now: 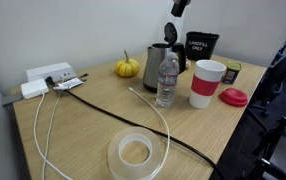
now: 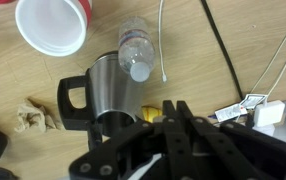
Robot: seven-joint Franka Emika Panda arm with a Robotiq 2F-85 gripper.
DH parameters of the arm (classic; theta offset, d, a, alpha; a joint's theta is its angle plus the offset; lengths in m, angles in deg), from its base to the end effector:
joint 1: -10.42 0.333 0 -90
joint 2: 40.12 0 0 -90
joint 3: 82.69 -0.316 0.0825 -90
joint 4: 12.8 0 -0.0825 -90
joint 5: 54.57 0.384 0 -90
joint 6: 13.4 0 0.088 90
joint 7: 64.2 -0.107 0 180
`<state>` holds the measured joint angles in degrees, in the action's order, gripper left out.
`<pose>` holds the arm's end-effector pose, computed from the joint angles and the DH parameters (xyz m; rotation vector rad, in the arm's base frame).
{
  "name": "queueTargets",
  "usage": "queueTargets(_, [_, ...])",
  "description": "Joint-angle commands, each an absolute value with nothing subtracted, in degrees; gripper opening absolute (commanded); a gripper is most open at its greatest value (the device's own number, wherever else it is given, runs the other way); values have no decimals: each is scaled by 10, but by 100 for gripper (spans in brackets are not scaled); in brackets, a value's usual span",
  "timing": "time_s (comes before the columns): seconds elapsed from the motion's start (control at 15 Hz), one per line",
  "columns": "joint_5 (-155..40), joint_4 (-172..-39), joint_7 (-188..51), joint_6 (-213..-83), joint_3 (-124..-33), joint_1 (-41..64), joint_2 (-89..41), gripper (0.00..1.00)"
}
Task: Press the button on the kettle to open it
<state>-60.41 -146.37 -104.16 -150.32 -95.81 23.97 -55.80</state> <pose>0.4372 0.2239 0.4769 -3.0272 0.2533 -0.5344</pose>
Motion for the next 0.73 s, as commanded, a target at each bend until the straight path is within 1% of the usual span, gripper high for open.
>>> queueTargets(0.0, [-587,-1471,-1024,-1500,-973,221,-569,14])
queueTargets(0.07, [-582,-1476,-1020,-1500,-972,220,-577,22])
queueTargets(0.13, [-580,-1479,-1018,-1500,-972,220,-581,26])
queueTargets(0.67, [-580,-1481,-1018,-1500,-972,220,-581,27])
